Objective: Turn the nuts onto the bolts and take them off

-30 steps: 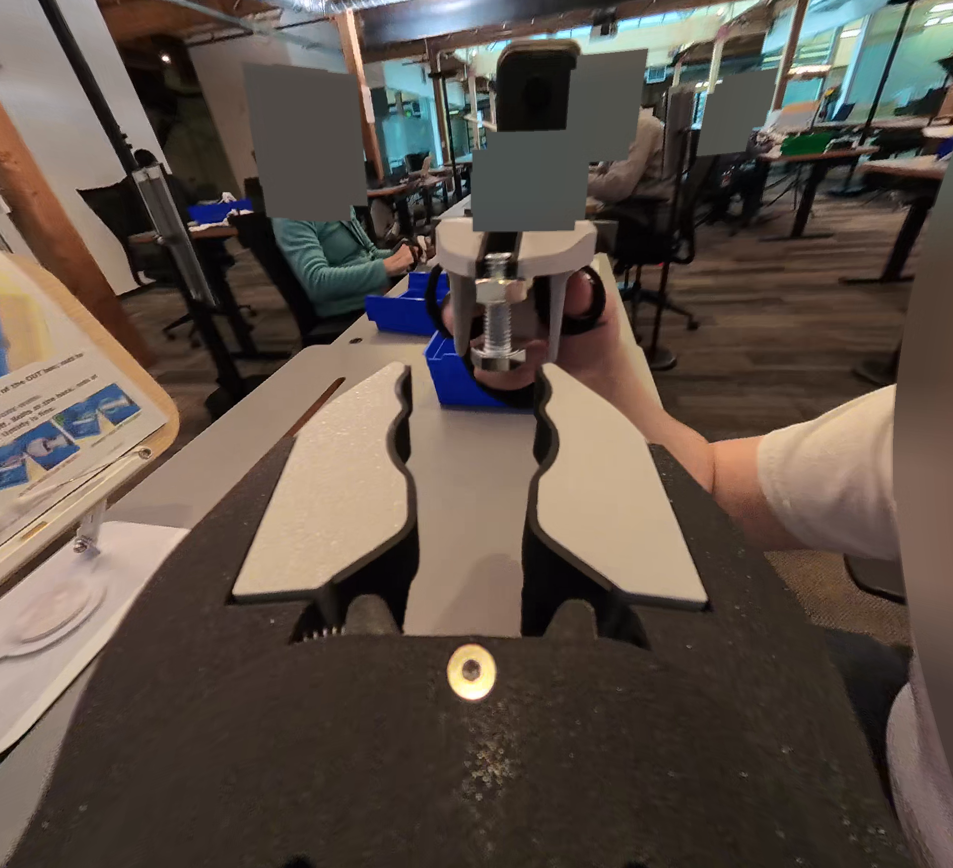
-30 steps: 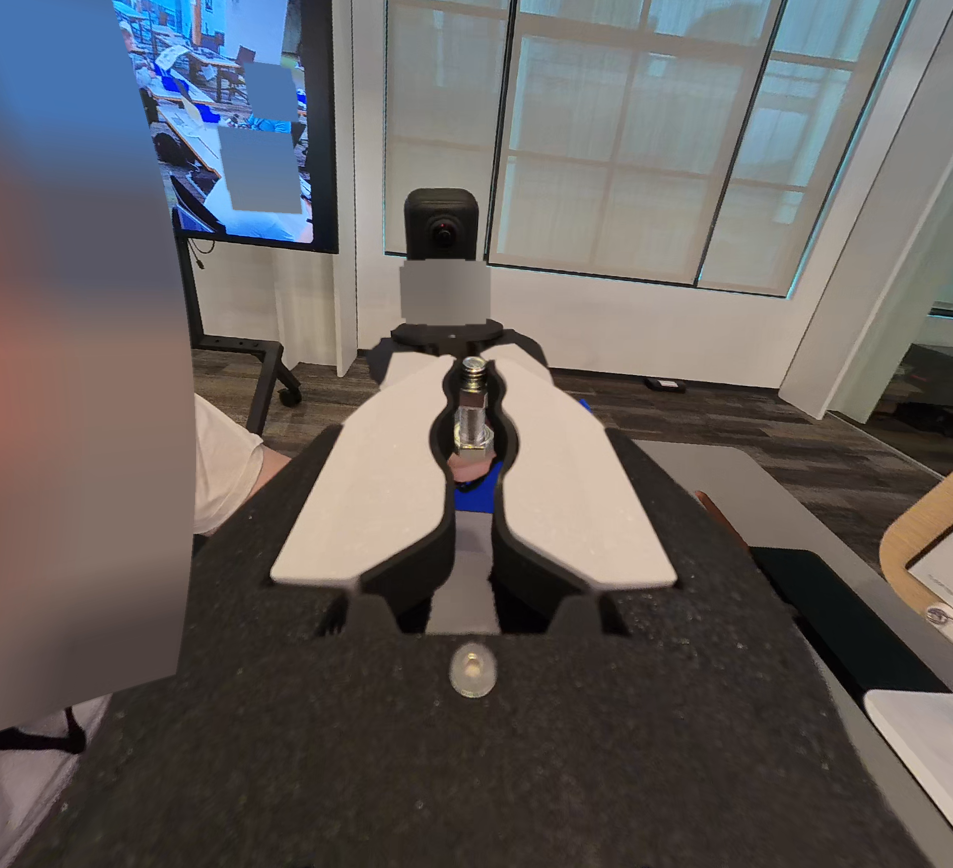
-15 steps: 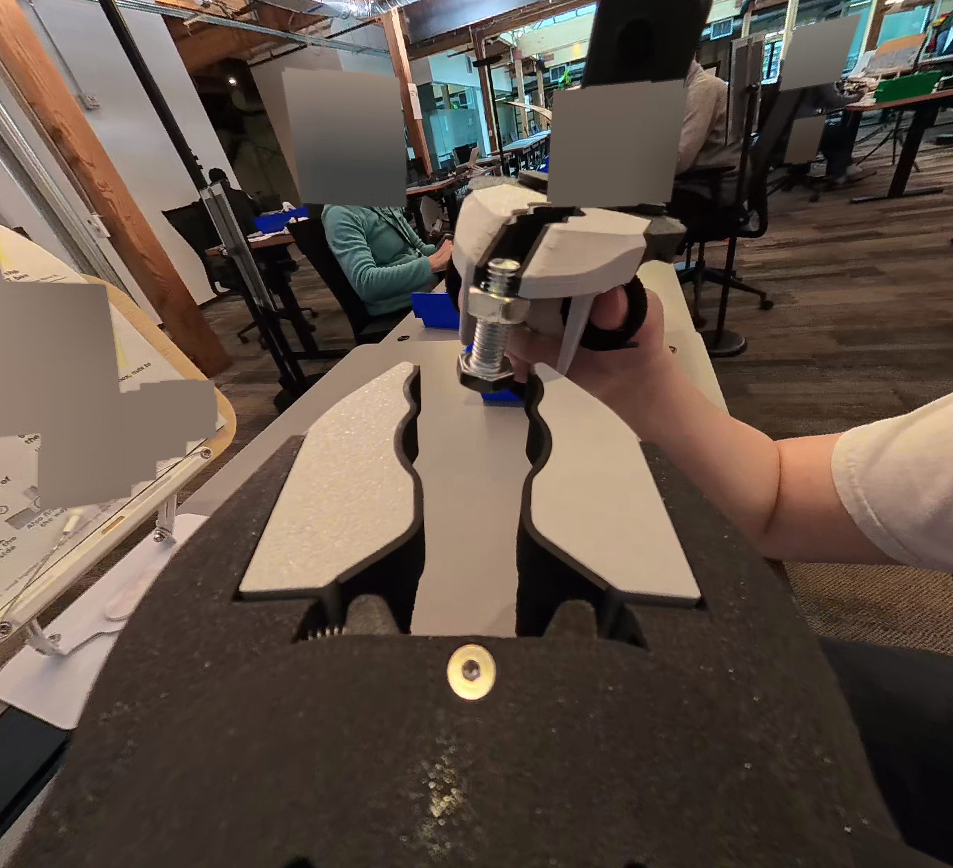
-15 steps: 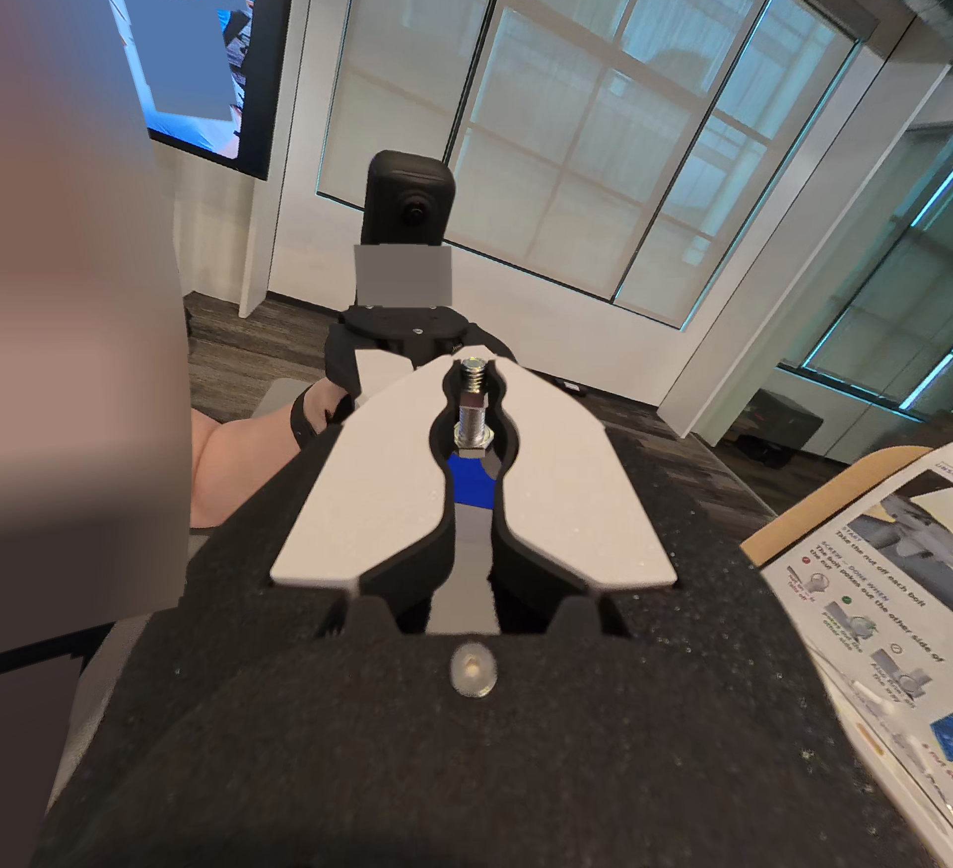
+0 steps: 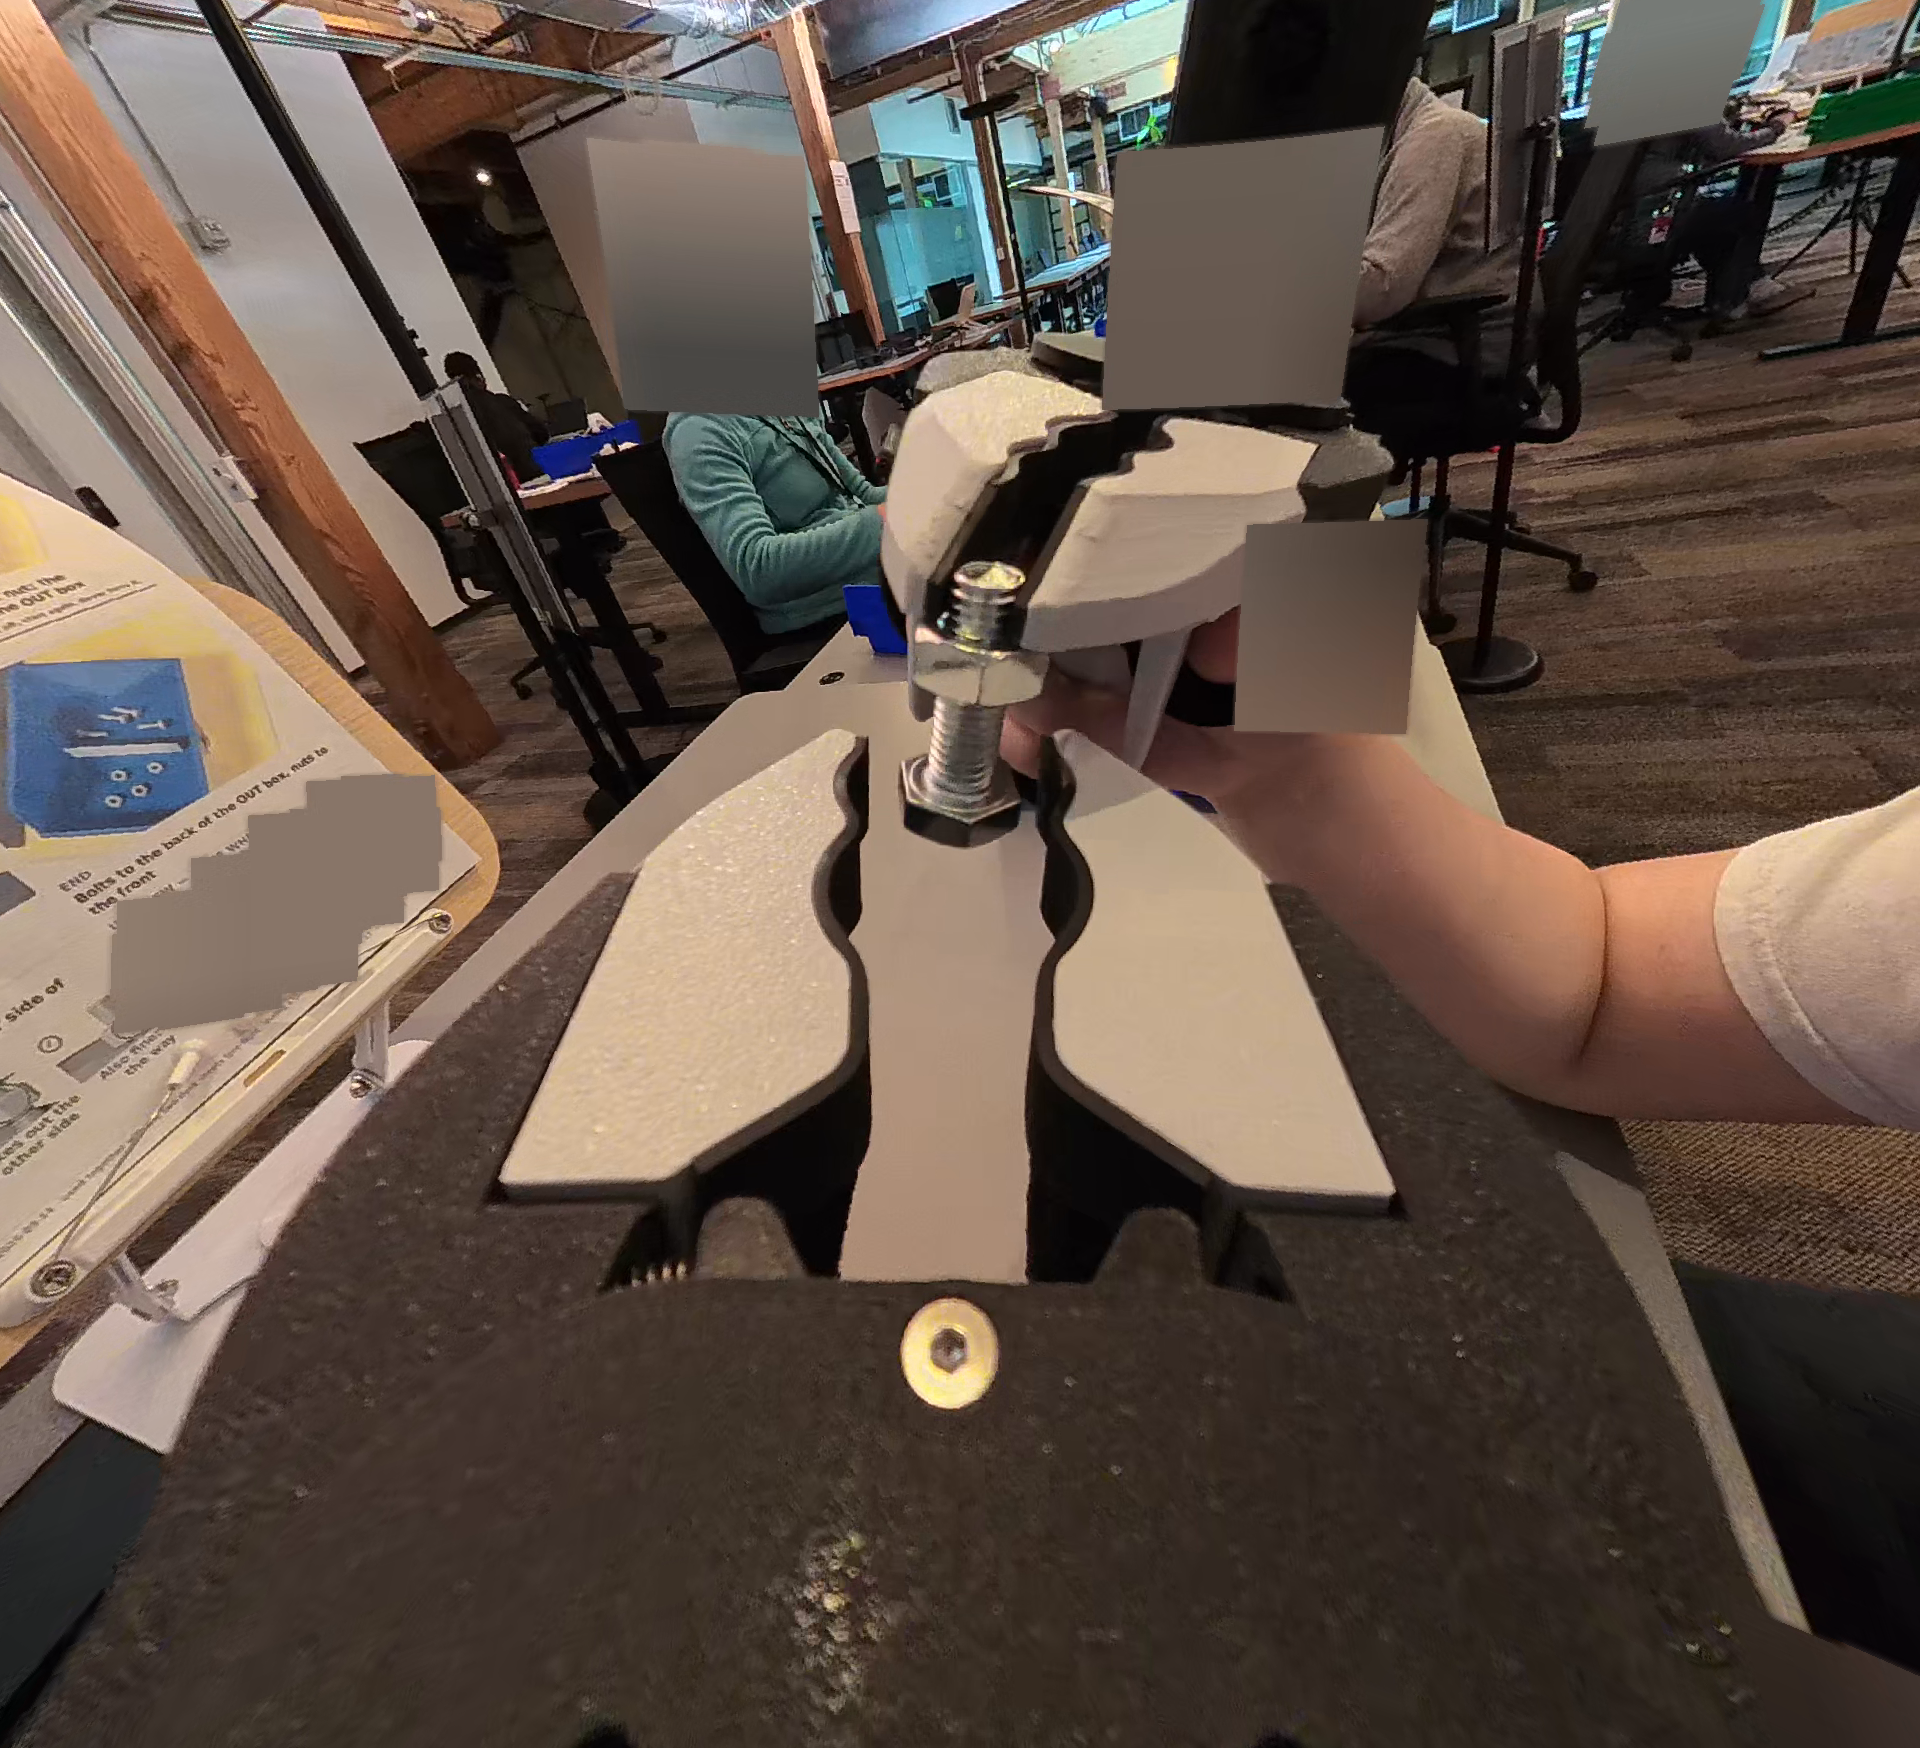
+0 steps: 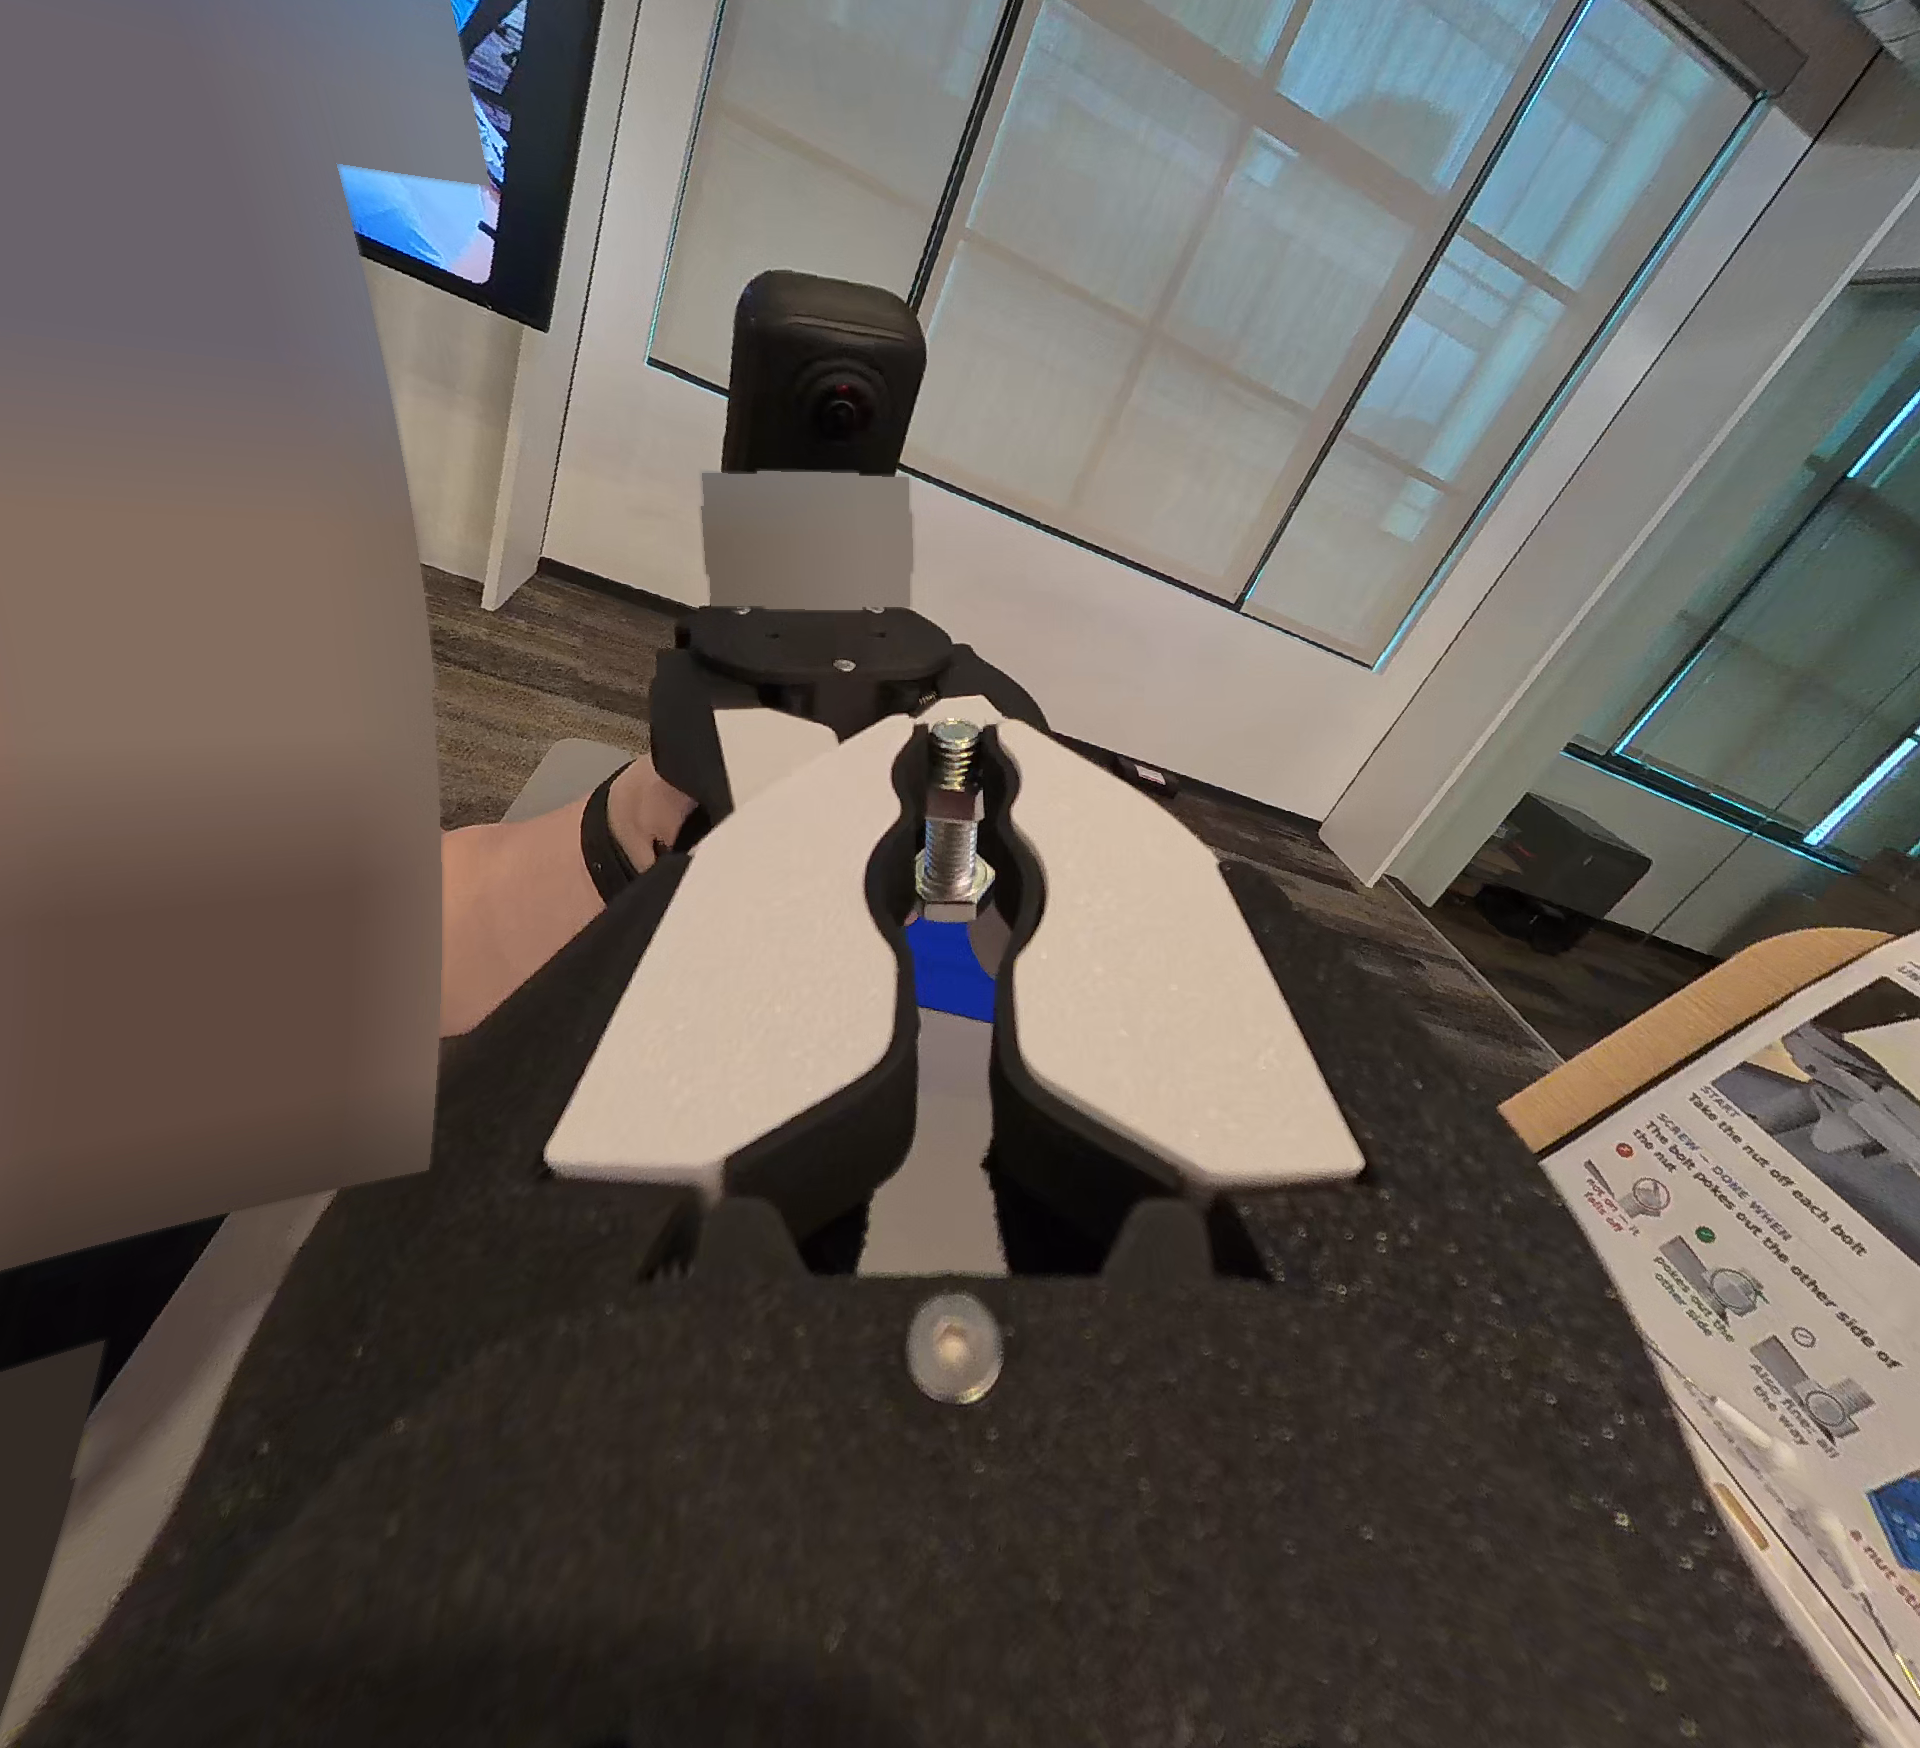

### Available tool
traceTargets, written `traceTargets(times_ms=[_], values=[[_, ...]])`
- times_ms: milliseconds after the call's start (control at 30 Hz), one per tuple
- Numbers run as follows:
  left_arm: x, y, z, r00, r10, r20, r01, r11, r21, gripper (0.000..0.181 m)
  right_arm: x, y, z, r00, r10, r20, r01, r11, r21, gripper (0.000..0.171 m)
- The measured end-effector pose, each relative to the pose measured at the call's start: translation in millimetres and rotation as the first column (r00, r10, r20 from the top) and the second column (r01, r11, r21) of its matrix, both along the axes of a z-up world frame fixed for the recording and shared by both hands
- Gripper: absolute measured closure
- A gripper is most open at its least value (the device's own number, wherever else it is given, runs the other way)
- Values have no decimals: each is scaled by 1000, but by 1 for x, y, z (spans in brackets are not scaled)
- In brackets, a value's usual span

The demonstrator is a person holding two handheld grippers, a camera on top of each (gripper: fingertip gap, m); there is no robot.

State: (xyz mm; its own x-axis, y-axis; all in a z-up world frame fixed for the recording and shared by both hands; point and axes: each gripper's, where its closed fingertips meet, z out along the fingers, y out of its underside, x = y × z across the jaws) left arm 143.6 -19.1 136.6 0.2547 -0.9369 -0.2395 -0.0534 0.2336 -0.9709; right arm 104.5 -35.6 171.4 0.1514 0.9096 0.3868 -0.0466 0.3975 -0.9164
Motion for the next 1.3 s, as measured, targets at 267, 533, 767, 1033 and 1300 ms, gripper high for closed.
traceTargets(times_ms=[267, 533, 767, 1033, 1300], values=[[-1, -2, 2, 1000, -9, 12, 9, 1000, 8, 160, -1, 0, -1, 1000, -1, 3, 1, 1000, 1, 162], [2, -2, -1, 1000, 1, -4, -1, 1000, 23, 163, -1, -1, 0, 1000, 7, 2, -7, 1000, -1, 162], [2, 0, -1, 1000, 11, -2, -11, 1000, 27, 165, -1, 0, -1, 1000, 13, 2, -13, 1000, -10, 162], [-5, 33, -11, 984, 178, -30, -179, 984, -19, 165, 17, 23, 11, 991, -109, -80, 97, 985, -144, 137], [-8, 54, -20, 965, 261, -40, -263, 961, -86, 165, 0, 46, -16, 969, -237, 67, 244, 961, -133, 133]])
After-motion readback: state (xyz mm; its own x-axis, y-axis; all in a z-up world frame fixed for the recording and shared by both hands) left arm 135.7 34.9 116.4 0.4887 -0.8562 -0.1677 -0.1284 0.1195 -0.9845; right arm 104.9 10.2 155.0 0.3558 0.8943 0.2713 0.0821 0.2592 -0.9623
